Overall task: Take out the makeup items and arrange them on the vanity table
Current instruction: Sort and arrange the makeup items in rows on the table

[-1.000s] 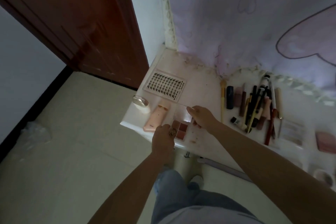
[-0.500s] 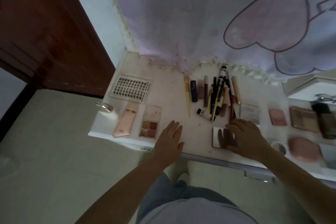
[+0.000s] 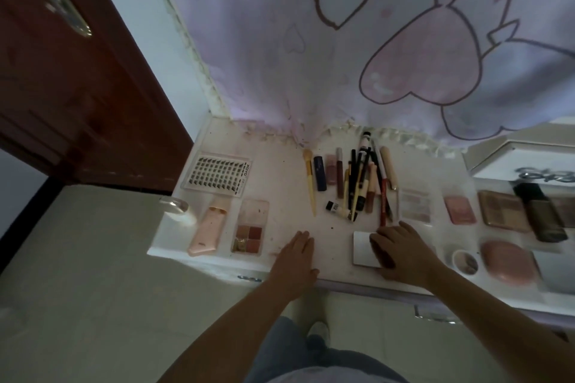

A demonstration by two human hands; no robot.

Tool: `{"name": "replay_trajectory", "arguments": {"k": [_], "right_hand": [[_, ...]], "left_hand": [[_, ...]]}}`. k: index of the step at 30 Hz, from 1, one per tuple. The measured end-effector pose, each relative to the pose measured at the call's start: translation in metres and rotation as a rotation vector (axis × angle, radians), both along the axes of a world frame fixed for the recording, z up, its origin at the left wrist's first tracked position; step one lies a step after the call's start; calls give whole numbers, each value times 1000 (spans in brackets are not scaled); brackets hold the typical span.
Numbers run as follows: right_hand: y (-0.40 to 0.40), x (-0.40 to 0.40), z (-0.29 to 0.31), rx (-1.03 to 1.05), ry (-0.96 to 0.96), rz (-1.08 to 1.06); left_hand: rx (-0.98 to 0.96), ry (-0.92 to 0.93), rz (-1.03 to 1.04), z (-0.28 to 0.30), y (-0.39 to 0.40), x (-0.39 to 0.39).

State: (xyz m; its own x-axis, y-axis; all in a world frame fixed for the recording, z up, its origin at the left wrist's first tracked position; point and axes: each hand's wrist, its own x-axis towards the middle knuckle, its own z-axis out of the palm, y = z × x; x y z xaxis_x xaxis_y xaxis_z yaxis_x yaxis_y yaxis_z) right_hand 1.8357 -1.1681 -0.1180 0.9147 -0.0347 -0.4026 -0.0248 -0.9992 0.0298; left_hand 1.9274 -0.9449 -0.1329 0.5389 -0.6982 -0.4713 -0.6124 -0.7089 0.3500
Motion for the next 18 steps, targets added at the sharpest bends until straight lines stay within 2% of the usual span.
{"name": "replay_trajectory", "arguments": {"k": [3,9,13,18], "right_hand": [[10,5,12,43,-65,1],[51,35,61,313,-268,-29],[83,53,100,447,-334,-7],[128,63,134,521,-308,36]], "left_hand": [[-125,177,63,17,-5,4],[-476,662,452,64,-5,28],[-666,737,391,92,23,41],[-802,687,419,116,71,49]]}}
